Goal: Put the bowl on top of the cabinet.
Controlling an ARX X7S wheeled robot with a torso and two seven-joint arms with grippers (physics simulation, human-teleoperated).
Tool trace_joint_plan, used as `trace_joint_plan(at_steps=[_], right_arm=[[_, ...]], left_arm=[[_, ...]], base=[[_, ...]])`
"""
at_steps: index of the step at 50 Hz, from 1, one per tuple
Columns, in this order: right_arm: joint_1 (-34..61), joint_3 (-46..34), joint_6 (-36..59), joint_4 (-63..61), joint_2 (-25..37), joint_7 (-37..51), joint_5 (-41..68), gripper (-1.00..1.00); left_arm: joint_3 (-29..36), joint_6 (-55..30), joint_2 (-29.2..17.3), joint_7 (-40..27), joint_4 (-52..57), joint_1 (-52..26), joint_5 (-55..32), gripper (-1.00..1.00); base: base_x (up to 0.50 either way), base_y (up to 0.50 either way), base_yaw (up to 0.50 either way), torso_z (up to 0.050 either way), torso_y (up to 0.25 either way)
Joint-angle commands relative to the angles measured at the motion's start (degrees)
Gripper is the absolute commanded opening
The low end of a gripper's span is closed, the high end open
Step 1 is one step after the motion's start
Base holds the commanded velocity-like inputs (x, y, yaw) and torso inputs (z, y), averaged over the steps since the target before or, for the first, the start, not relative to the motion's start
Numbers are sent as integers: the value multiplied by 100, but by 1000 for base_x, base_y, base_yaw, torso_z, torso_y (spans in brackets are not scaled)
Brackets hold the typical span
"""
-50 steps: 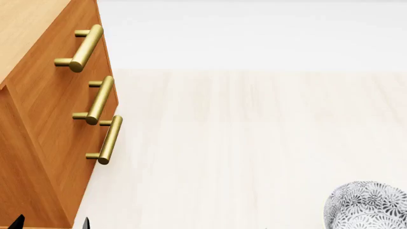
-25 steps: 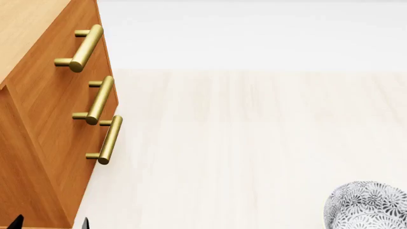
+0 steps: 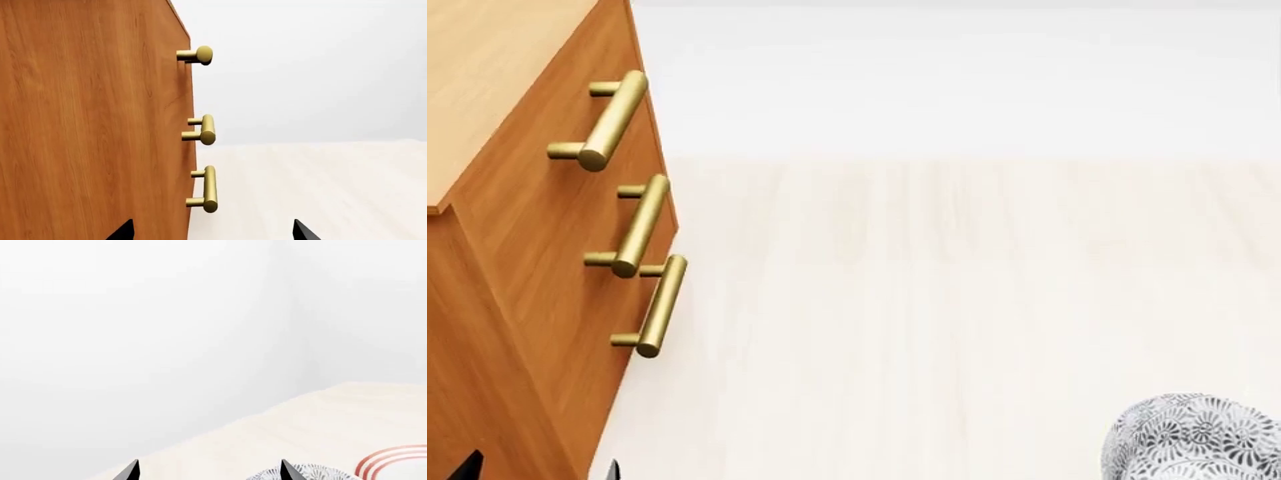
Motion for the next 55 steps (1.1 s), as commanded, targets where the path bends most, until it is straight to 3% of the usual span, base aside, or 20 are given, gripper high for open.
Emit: trace_joint_plan(at_steps=[1,28,55], right_arm=[[-15,-1,-45,-17,29,31,84,100],[32,-68,-101,50,50,119,32,100],[29,413,-212,24,20,534,1298,100]], left_arm=[[34,27,-37,24,-14,-9,-44,100],[-13,37,9,-143,-68,-44,-145,100],[12,30,-44,-144,-97,-91,-281,100]], base=[[0,0,0,50,0],[0,0,0,50,0],[0,0,0,0,0]])
